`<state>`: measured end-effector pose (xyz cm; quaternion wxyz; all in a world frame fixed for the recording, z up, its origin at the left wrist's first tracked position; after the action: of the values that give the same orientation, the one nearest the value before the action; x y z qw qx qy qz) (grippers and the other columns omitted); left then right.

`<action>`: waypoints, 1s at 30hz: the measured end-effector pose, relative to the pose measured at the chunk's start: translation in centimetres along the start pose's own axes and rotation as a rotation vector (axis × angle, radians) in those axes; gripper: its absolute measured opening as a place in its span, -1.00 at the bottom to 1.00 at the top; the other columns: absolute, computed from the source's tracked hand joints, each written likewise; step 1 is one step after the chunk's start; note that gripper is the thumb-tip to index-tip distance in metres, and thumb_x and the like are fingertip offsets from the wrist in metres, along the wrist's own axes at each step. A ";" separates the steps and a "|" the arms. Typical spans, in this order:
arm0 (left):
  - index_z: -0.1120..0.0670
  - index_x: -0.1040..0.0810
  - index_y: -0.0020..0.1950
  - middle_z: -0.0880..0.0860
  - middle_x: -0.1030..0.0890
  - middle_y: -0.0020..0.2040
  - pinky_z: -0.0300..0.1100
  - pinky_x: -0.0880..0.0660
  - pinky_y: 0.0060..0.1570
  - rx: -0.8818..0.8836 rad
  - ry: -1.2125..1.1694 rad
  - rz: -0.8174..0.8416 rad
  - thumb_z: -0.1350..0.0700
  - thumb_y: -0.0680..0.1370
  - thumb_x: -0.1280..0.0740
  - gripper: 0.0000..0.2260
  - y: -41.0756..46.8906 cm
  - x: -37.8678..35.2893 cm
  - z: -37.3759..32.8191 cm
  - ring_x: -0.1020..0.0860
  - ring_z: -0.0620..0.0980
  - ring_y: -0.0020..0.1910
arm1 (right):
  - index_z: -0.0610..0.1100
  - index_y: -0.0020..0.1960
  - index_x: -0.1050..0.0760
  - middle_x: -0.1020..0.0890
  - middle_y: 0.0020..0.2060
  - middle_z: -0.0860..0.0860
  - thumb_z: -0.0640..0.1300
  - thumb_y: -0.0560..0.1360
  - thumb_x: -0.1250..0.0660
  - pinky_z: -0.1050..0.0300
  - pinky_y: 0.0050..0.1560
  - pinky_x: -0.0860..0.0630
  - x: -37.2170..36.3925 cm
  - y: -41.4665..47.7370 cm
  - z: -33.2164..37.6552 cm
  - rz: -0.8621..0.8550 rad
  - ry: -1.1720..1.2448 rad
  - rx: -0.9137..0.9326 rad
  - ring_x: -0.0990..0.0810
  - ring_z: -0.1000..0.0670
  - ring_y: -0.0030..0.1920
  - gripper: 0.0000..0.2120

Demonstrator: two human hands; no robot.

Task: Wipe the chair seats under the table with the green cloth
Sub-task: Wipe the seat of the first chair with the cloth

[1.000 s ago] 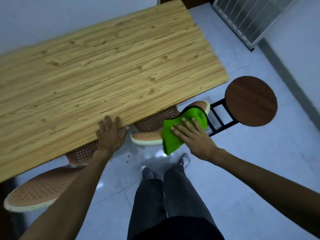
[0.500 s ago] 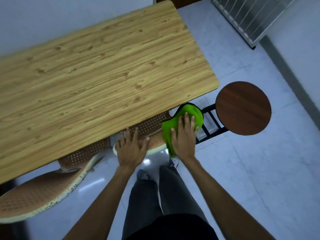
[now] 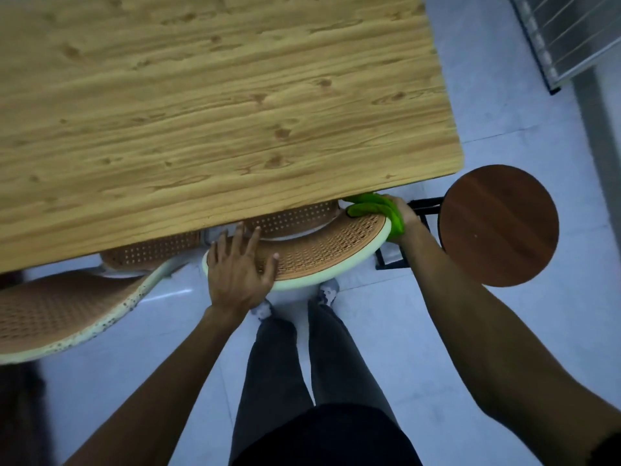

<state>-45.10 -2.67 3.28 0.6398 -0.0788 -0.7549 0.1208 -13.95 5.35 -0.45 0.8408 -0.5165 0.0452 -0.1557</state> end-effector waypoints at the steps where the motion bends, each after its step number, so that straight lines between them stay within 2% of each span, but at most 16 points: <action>1: 0.03 -0.40 0.47 0.15 -0.39 0.51 0.20 -0.27 0.43 0.003 -0.005 0.001 -0.30 0.56 -0.03 -0.38 0.0 0.1 0.0 -0.32 0.26 0.49 | -0.05 -0.03 -0.48 -0.53 -0.19 -0.02 -0.09 0.66 -0.08 0.14 -0.27 -0.56 0.0 -0.3 0.2 0.021 0.021 -0.016 -0.63 0.15 -0.45 -0.78; 3: 0.03 -0.39 0.48 0.15 -0.39 0.51 0.21 -0.28 0.43 0.007 -0.013 0.001 -0.30 0.56 -0.02 -0.38 0.1 0.4 -0.1 -0.31 0.27 0.49 | -0.23 0.07 -0.54 -0.59 -0.19 -0.14 -0.17 0.63 -0.16 0.11 -0.31 -0.60 -0.2 -0.3 0.3 0.074 0.084 -0.038 -0.66 -0.03 -0.34 -0.79; 4: 0.04 -0.38 0.49 0.16 -0.39 0.51 0.21 -0.28 0.43 0.009 -0.015 0.004 -0.30 0.56 -0.02 -0.37 0.1 0.5 -0.2 -0.31 0.27 0.49 | -0.29 0.14 -0.56 -0.64 -0.15 -0.15 -0.20 0.60 -0.22 0.11 -0.29 -0.61 -0.6 -0.8 0.6 0.091 0.049 0.017 -0.67 -0.07 -0.26 -0.77; 5: 0.05 -0.37 0.49 0.16 -0.39 0.50 0.21 -0.28 0.43 0.012 -0.014 0.010 -0.29 0.55 -0.02 -0.37 0.1 0.5 -0.3 -0.30 0.27 0.49 | -0.29 0.28 -0.50 -0.66 -0.03 -0.15 -0.20 0.59 -0.25 0.13 -0.18 -0.63 -0.8 -1.7 0.6 0.071 -0.115 0.109 -0.68 -0.09 -0.11 -0.70; 6: 0.05 -0.35 0.50 0.16 -0.39 0.50 0.21 -0.27 0.44 0.016 -0.014 0.017 -0.29 0.55 -0.02 -0.37 0.1 0.5 -0.3 -0.30 0.27 0.49 | -0.26 0.45 -0.35 -0.59 0.21 -0.18 -0.18 0.61 -0.22 0.12 0.06 -0.60 -1.0 -2.8 0.0 0.008 -0.332 0.215 -0.61 -0.12 0.15 -0.57; 7: 0.05 -0.34 0.51 0.16 -0.39 0.50 0.21 -0.26 0.44 0.019 -0.014 0.024 -0.29 0.55 -0.03 -0.36 0.1 0.6 -0.3 -0.29 0.27 0.50 | -0.25 0.55 -0.15 -0.37 0.44 -0.22 -0.14 0.64 -0.18 0.05 0.34 -0.43 -1.3 -4.3 -1.0 -0.097 -0.593 0.338 -0.40 -0.19 0.41 -0.47; 8: 0.06 -0.33 0.51 0.16 -0.38 0.51 0.22 -0.25 0.45 0.023 -0.018 0.030 -0.28 0.55 -0.03 -0.36 0.1 0.6 -0.3 -0.28 0.27 0.50 | -0.26 0.58 -0.03 -0.13 0.56 -0.25 -0.10 0.65 -0.15 -0.05 0.49 -0.20 -2.0 -5.9 -2.1 -0.204 -0.801 0.460 -0.14 -0.25 0.54 -0.41; 9: 0.06 -0.32 0.52 0.16 -0.38 0.51 0.22 -0.25 0.45 0.025 -0.024 0.036 -0.28 0.55 -0.02 -0.36 0.1 0.7 -0.3 -0.28 0.28 0.50 | -0.29 0.58 0.01 0.01 0.58 -0.28 -0.06 0.65 -0.14 -0.14 0.52 -0.05 -3.0 -7.9 -3.5 -0.295 -0.932 0.558 0.03 -0.30 0.57 -0.38; 11: 0.07 -0.32 0.52 0.17 -0.36 0.52 0.24 -0.24 0.45 0.031 -0.039 0.041 -0.28 0.55 -0.02 -0.35 0.0 0.8 -0.3 -0.27 0.29 0.50 | -0.31 0.57 -0.05 0.07 0.57 -0.31 0.06 0.64 -0.12 -0.27 0.52 0.02 -5.8 -11.6 -6.5 -0.363 -1.047 0.619 0.16 -0.37 0.55 -0.34; 13: 0.07 -0.30 0.54 0.16 -0.33 0.54 0.24 -0.22 0.46 0.043 -0.042 0.055 -0.28 0.55 -0.02 -0.35 -0.1 0.8 -0.2 -0.25 0.29 0.51 | -0.31 0.56 -0.10 0.03 0.58 -0.29 0.20 0.62 -0.06 -0.34 0.51 0.01 -9.0 -14.5 -9.3 -0.323 -1.124 0.624 0.21 -0.37 0.54 -0.28; 15: 0.06 -0.26 0.56 0.16 -0.31 0.56 0.23 -0.21 0.48 0.054 -0.058 0.062 -0.27 0.56 -0.02 -0.35 -0.2 0.8 -0.2 -0.23 0.29 0.53 | -0.28 0.56 -0.11 0.00 0.58 -0.26 0.25 0.61 0.02 -0.35 0.51 0.03 -11.7 -16.6 -11.4 -0.263 -1.237 0.647 0.22 -0.35 0.55 -0.26; 18: 0.07 -0.25 0.56 0.17 -0.33 0.55 0.21 -0.24 0.48 0.058 -0.089 0.043 -0.25 0.58 -0.04 -0.37 -0.1 1.1 -0.3 -0.26 0.28 0.52 | -0.21 0.57 -0.15 -0.07 0.58 -0.22 0.19 0.62 0.07 -0.35 0.50 0.05 -12.7 -17.8 -12.2 -0.170 -1.369 0.686 0.12 -0.28 0.58 -0.34; 24: 0.10 -0.25 0.55 0.17 -0.34 0.53 0.18 -0.23 0.47 0.068 -0.117 0.001 -0.20 0.62 -0.05 -0.41 -0.4 1.5 0.0 -0.28 0.23 0.52 | 0.00 0.59 -0.12 -0.16 0.59 -0.08 0.15 0.64 0.11 -0.24 0.49 0.01 -9.3 -16.8 -9.9 0.092 -1.716 0.781 -0.05 -0.17 0.58 -0.44; 27: 0.09 -0.24 0.54 0.16 -0.34 0.53 0.15 -0.23 0.48 0.079 -0.156 -0.038 -0.20 0.62 -0.07 -0.43 -0.6 1.3 0.1 -0.28 0.20 0.53 | 0.01 0.55 -0.22 -0.34 0.51 -0.06 0.18 0.63 0.10 -0.30 0.48 0.09 -9.9 -16.0 -8.3 0.108 -1.889 0.881 -0.28 -0.20 0.50 -0.45; 28: 0.09 -0.24 0.55 0.16 -0.34 0.53 0.14 -0.25 0.48 0.082 -0.173 -0.054 -0.19 0.62 -0.08 -0.43 -0.6 1.3 0.1 -0.28 0.20 0.53 | 0.01 0.54 -0.24 -0.38 0.49 -0.04 0.18 0.63 0.11 -0.26 0.48 0.04 -10.5 -15.3 -7.8 0.157 -1.930 0.911 -0.34 -0.20 0.46 -0.45; 30: 0.08 -0.24 0.55 0.16 -0.35 0.53 0.14 -0.26 0.46 0.074 -0.196 -0.069 -0.18 0.62 -0.09 -0.43 -0.7 1.2 0.1 -0.28 0.20 0.53 | 0.02 0.55 -0.22 -0.35 0.51 0.00 0.17 0.65 0.11 -0.14 0.48 -0.12 -11.8 -13.5 -6.9 0.365 -1.936 0.886 -0.36 -0.15 0.45 -0.47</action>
<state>-45.40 -3.05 4.64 0.5691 -0.0167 -0.8112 0.1336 -29.65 -2.58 7.23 0.6418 -0.0557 -0.6229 0.4438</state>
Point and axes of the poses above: each hand's wrist, its own y-axis towards the middle knuckle, its own x-axis out of the back of the hand, z = x × y, the point moved 5 cm from there along y, towards the middle knuckle
